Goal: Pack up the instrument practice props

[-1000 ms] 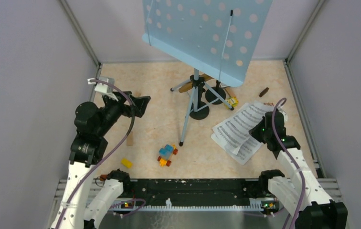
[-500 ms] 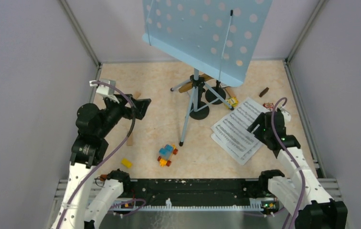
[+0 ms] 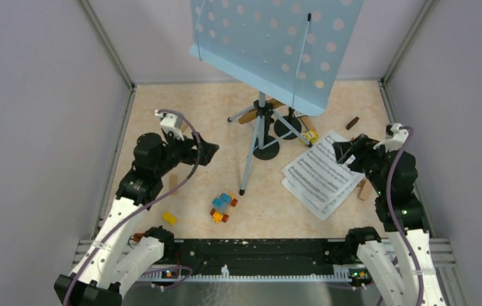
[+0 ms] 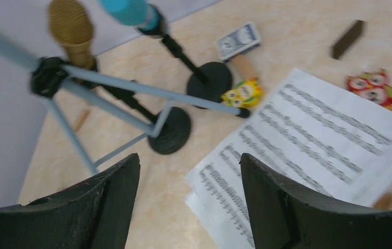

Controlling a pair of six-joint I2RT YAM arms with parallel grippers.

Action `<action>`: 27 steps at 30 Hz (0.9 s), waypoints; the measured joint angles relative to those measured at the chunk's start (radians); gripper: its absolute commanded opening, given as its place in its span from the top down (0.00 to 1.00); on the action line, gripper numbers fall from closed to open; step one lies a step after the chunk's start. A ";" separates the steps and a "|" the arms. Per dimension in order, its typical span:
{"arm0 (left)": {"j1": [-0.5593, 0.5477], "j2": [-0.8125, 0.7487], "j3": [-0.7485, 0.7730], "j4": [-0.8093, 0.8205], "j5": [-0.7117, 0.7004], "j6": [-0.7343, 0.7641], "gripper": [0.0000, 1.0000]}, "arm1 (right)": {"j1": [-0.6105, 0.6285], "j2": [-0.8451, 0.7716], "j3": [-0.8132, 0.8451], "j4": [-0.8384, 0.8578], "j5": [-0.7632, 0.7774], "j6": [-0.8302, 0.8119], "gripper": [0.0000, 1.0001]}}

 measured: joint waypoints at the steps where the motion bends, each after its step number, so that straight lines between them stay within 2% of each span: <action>1: -0.034 0.007 -0.022 0.017 -0.013 -0.001 0.01 | 0.000 -0.003 -0.001 0.022 -0.058 -0.011 0.32; 5: -0.205 0.046 -0.082 0.100 -0.093 -0.001 0.01 | 0.000 0.005 -0.038 0.154 -0.323 -0.019 0.33; 9: -0.349 0.094 -0.139 0.223 -0.157 -0.001 0.01 | 0.000 0.028 -0.103 0.245 -0.480 -0.012 0.34; 16: -0.448 0.164 -0.248 0.452 -0.291 0.014 0.01 | 0.000 -0.004 -0.239 0.439 -0.583 0.055 0.36; 22: -0.495 0.325 -0.234 0.632 -0.372 0.053 0.02 | 0.000 -0.046 -0.299 0.546 -0.607 0.077 0.36; 27: -0.518 0.486 -0.180 0.687 -0.442 0.090 0.12 | 0.000 -0.034 -0.329 0.626 -0.626 0.087 0.37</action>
